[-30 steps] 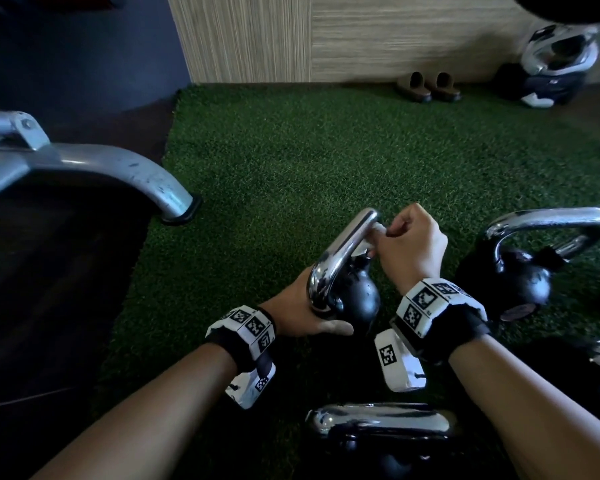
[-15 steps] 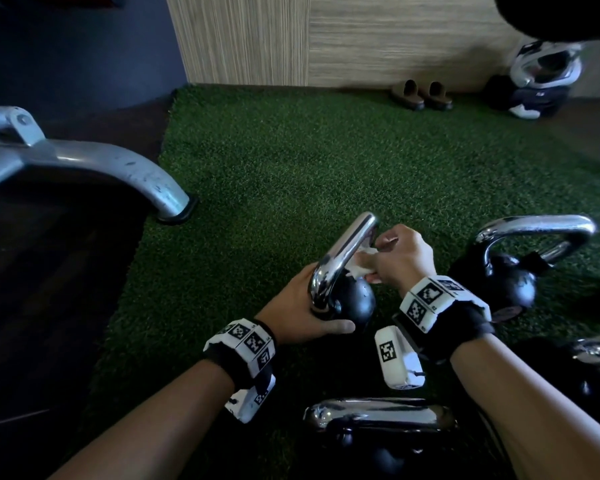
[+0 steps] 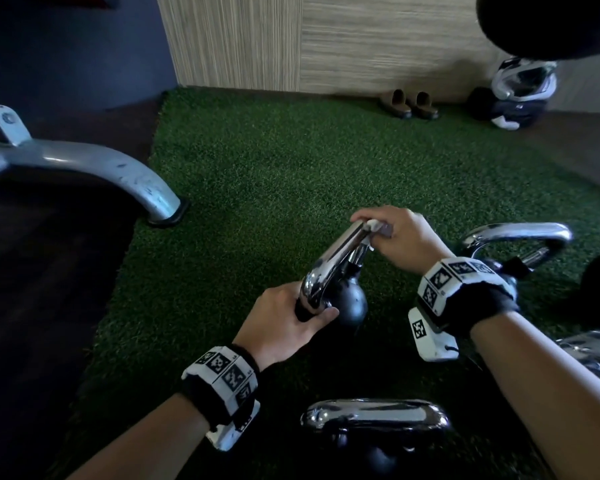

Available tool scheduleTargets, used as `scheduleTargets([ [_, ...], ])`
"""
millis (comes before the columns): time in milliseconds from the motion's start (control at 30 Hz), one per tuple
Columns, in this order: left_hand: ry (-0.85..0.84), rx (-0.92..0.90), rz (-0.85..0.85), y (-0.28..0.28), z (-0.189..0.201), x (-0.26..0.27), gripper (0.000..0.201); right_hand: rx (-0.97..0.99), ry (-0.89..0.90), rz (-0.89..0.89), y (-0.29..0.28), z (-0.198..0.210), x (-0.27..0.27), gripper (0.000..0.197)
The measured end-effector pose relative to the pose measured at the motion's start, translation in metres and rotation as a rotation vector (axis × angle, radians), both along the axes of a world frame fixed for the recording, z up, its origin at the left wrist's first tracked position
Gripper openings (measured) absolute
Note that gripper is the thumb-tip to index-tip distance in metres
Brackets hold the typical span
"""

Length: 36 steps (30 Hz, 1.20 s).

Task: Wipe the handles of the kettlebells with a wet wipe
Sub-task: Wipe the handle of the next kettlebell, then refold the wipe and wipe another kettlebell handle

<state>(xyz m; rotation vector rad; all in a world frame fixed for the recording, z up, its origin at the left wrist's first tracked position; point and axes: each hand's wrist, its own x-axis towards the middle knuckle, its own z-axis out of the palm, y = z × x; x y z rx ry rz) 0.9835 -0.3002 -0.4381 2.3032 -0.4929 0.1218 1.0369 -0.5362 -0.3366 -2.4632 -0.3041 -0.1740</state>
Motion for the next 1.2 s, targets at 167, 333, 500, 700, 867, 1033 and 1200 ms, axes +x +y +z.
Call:
scheduleTargets([
  [167, 0.166, -0.013, 0.002, 0.012, 0.001, 0.018, 0.037, -0.063, -0.041, -0.067, -0.019, -0.003, -0.013, 0.044],
  [333, 0.234, -0.047, -0.025, 0.025, 0.015, 0.049, 0.03, -0.127, -0.106, -0.103, -0.026, -0.01, -0.033, 0.05],
  [500, 0.231, -0.06, -0.019, 0.026, 0.014, 0.053, 0.027, -0.151, -0.161, -0.127, -0.022, -0.016, -0.041, 0.049],
  [700, 0.169, -0.107, 0.036, 0.02, 0.008, 0.049, 0.026, -0.189, -0.127, -0.121, -0.023, -0.01, -0.033, 0.049],
  [867, 0.206, -0.13, 0.029, 0.02, 0.011, 0.044, 0.022, -0.181, -0.015, -0.124, -0.023, -0.001, -0.033, 0.045],
  [1033, 0.421, 0.092, -0.204, 0.047, 0.027, 0.064, 0.056, -0.158, 0.059, -0.103, -0.041, 0.028, -0.041, 0.051],
  [1200, 0.326, 0.15, -0.104, 0.047, 0.066, 0.089, 0.058, -0.204, 0.001, -0.234, -0.095, 0.065, -0.053, 0.034],
])
